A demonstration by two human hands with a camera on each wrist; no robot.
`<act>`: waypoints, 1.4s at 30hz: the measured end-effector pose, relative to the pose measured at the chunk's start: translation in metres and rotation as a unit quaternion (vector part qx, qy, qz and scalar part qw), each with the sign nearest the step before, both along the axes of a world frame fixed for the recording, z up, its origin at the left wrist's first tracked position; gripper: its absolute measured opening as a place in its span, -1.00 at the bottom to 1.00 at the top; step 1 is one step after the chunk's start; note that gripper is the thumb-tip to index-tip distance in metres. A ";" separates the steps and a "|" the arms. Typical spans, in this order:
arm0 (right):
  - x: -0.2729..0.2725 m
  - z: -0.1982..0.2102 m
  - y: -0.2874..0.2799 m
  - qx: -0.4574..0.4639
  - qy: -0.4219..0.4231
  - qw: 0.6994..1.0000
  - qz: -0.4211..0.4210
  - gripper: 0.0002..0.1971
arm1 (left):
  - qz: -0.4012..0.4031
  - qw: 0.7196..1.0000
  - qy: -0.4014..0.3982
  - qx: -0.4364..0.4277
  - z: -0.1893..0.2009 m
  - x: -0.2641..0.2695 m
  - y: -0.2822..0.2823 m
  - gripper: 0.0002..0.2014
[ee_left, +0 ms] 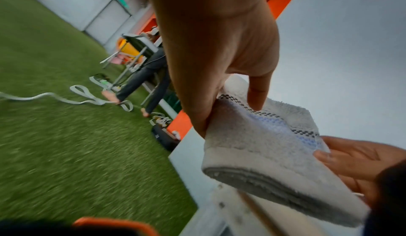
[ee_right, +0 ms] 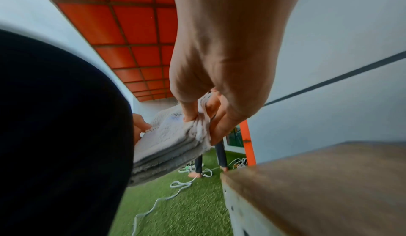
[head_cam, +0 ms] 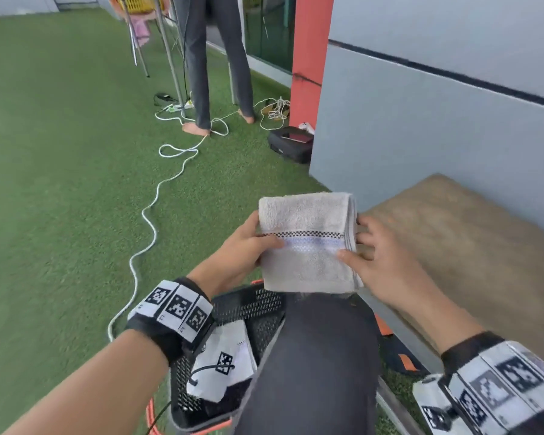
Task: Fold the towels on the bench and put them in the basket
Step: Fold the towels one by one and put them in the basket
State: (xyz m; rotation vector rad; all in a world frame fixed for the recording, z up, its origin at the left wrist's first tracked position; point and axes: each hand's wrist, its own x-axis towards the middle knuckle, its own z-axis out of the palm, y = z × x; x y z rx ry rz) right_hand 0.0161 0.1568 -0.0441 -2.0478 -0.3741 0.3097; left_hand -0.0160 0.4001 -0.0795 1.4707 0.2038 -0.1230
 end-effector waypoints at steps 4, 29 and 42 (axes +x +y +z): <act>0.019 -0.069 0.030 -0.033 0.097 0.991 0.087 -0.59 | 0.022 0.996 0.087 -0.003 -0.088 -0.007 0.027 -0.44; 0.025 -0.278 0.114 -0.356 0.168 0.893 0.216 -0.51 | -0.023 0.915 0.358 0.187 -0.318 -0.018 0.022 -0.58; 0.001 -0.317 0.099 -0.422 0.253 0.835 0.247 -0.59 | -0.078 0.913 0.338 0.214 -0.331 -0.010 0.030 -0.42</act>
